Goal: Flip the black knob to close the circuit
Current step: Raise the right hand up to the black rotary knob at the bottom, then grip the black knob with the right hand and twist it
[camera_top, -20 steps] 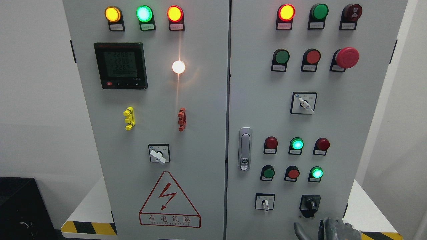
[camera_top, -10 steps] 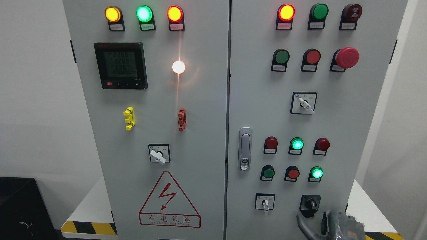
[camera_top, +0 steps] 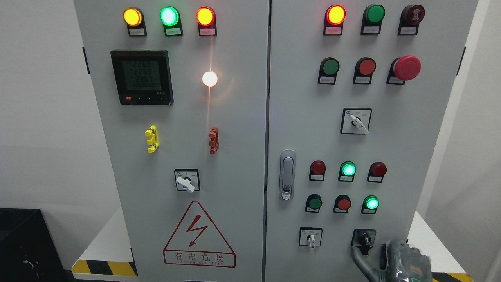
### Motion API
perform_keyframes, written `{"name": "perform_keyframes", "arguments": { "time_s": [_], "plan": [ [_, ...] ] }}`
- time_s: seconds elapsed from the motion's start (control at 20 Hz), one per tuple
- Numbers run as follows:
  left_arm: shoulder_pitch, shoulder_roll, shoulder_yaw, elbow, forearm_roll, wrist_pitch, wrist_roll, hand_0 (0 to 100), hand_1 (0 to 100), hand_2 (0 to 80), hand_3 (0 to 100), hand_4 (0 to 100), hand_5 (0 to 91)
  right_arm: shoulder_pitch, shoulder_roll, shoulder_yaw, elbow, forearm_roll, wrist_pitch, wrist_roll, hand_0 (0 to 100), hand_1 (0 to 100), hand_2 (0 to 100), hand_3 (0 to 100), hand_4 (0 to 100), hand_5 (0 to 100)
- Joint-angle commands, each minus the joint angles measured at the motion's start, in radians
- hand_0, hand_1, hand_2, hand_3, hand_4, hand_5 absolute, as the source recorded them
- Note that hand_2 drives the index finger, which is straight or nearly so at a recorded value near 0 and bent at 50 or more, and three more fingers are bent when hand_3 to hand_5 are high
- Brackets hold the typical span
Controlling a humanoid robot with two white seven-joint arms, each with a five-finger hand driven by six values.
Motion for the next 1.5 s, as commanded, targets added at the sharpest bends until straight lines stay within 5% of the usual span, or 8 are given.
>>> {"name": "perform_keyframes", "arguments": {
  "time_s": [0.0, 1.45],
  "plan": [
    [0.023, 0.000, 0.000, -0.031, -0.001, 0.001, -0.001, 12, 56, 0.0, 0, 0, 0.0, -0.007, -0.008, -0.021, 0.032, 0.004, -0.002, -0.003, 0, 0, 88, 100, 94, 100],
    [0.023, 0.000, 0.000, -0.029, -0.001, 0.001, -0.001, 12, 56, 0.0, 0, 0, 0.0, -0.010, -0.027, -0.068, 0.015, -0.002, -0.012, 0.000, 0, 0, 87, 100, 94, 100]
  ]
}}
